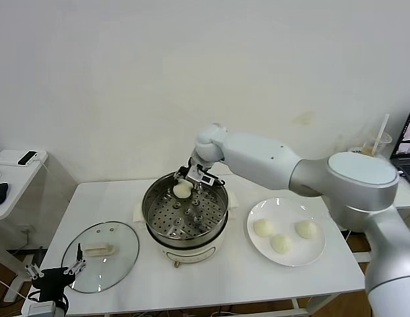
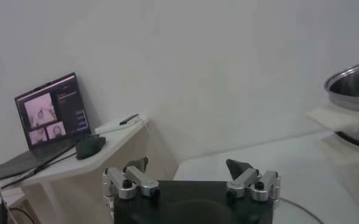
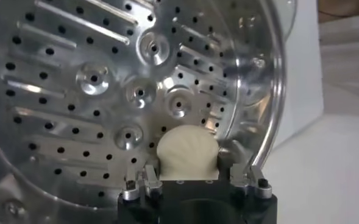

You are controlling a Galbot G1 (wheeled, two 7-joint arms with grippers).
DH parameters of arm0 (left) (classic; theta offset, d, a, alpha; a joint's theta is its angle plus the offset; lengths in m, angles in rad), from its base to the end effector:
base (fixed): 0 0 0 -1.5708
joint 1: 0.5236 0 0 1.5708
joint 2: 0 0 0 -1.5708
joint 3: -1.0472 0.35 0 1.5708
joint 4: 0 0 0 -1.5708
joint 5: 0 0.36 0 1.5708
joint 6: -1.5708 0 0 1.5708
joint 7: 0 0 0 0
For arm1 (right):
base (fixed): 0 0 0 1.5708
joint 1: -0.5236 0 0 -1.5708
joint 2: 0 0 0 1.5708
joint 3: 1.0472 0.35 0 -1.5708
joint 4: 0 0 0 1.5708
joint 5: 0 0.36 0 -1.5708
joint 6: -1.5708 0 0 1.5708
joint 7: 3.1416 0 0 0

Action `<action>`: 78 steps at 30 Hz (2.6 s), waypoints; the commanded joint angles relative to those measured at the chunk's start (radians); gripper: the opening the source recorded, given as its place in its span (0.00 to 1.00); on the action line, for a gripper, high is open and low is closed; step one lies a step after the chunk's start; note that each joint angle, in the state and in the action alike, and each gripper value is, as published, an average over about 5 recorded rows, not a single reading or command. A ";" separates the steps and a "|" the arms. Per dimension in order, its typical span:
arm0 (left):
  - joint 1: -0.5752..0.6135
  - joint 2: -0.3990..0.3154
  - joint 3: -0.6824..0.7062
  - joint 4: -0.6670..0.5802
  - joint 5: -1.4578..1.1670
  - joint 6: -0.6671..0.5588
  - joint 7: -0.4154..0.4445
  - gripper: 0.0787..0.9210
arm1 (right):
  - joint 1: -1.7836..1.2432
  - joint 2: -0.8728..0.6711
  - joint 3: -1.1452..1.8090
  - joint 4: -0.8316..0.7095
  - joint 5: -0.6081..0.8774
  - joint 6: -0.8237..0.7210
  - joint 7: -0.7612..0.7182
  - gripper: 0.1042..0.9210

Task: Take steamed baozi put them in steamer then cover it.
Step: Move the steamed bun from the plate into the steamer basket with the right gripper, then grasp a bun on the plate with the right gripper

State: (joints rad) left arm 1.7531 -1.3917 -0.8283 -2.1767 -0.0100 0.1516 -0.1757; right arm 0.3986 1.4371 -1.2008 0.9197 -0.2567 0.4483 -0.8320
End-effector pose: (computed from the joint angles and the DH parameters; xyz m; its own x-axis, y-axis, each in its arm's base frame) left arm 0.1325 0.1132 -0.2797 -0.9282 -0.3474 0.1335 -0.2856 0.8948 0.3431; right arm 0.5907 0.2047 -0.1184 -0.2347 -0.3703 0.8988 -0.1944 -0.8881 -0.4166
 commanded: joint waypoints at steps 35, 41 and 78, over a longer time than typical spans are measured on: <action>-0.013 0.070 -0.017 -0.043 -0.074 0.035 0.029 0.88 | 0.191 -0.810 0.033 0.745 0.418 -0.814 -0.172 0.88; -0.020 0.073 -0.019 -0.035 -0.073 0.036 0.028 0.88 | 0.041 -0.895 0.067 0.754 0.358 -0.816 -0.164 0.88; -0.040 0.086 -0.061 -0.024 -0.068 0.049 0.035 0.88 | -0.416 -0.603 0.289 0.384 0.146 -0.794 -0.117 0.88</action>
State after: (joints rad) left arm 1.7120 -1.3048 -0.8855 -2.1995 -0.0791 0.2008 -0.1418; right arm 0.0470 0.7561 -0.9528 1.4101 -0.0769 -0.3438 -0.9637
